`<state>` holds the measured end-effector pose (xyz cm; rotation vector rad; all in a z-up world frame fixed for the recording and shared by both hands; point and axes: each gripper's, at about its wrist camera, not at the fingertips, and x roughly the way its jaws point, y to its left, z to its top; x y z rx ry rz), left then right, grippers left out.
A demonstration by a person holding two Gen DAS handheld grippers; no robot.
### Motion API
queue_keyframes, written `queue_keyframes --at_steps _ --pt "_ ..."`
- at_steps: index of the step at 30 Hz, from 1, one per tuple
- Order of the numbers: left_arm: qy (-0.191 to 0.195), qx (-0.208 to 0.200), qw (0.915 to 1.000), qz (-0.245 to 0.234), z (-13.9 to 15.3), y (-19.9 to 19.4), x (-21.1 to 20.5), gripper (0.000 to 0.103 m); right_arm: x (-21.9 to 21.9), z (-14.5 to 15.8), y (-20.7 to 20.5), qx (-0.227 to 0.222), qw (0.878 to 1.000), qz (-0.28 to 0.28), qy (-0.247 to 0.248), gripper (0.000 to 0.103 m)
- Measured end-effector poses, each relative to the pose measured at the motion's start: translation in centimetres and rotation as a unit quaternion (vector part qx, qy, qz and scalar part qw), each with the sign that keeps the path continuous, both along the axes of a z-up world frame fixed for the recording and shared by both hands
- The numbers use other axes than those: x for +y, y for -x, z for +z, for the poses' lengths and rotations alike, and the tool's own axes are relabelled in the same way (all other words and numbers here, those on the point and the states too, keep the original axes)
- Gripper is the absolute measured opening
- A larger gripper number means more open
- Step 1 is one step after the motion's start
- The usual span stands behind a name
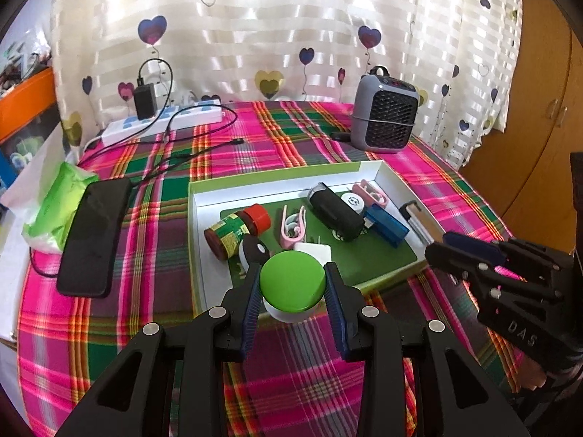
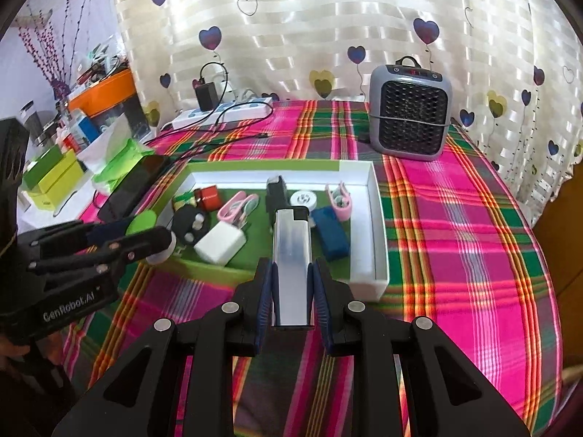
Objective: Organize rigid objects
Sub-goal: 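Lower the green lid and silver tube into the box with both tools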
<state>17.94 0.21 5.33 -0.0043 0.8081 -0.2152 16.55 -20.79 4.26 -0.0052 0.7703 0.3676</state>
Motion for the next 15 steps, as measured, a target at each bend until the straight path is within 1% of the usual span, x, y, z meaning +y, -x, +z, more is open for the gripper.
queue_keyframes --at_steps 9,15 --pt "0.003 0.004 1.0 0.001 -0.5 -2.4 -0.2 0.032 -1.1 0.2 -3.3 0.002 1.0 -0.017 -0.002 0.024" --pt "0.002 0.009 0.9999 0.006 -1.0 -3.6 0.0 0.032 -1.1 -0.5 -5.6 0.017 1.0 -0.019 0.001 0.024"
